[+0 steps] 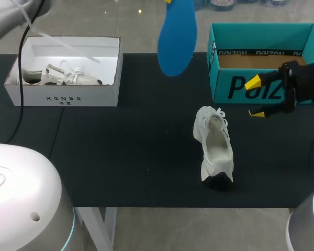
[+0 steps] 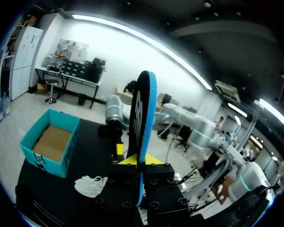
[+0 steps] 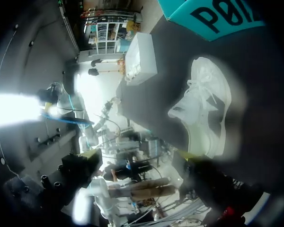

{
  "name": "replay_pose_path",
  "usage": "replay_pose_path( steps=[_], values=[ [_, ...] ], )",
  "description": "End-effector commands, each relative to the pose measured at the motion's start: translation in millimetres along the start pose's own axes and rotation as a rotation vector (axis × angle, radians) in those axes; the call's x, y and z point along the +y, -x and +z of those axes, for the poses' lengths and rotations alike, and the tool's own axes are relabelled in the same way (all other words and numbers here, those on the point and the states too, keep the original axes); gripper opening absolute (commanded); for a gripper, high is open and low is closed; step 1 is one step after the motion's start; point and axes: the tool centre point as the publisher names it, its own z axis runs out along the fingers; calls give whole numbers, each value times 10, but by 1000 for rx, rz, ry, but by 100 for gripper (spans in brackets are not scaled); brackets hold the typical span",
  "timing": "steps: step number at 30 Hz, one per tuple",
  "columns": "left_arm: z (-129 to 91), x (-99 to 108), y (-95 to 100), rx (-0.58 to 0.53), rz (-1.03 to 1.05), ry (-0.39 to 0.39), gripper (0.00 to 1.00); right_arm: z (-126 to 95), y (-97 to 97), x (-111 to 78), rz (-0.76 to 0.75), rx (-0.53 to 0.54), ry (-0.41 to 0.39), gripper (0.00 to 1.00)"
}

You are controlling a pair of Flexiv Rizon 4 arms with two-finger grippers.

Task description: Take the shoe out of the shoebox, open the shoe tongue, remove and reinsert the insole, then place the shoe into the shoebox

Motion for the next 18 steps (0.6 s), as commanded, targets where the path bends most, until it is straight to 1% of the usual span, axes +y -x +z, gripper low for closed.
replay_pose_path(
  steps=[1,2,3,18],
  values=[
    [-5,3,-4,-1,-1,2,0,150,-10,38,-19,31,-26,100],
    [-5,3,-4,-1,-1,2,0,184,-34,44,-18,32,-24,100],
    [-5,3,-4,-1,-1,2,0,225,-61,50,-26,17,-45,100],
    [-5,3,-4,-1,-1,2,0,225,-61,50,-26,17,-45,100]
  ],
)
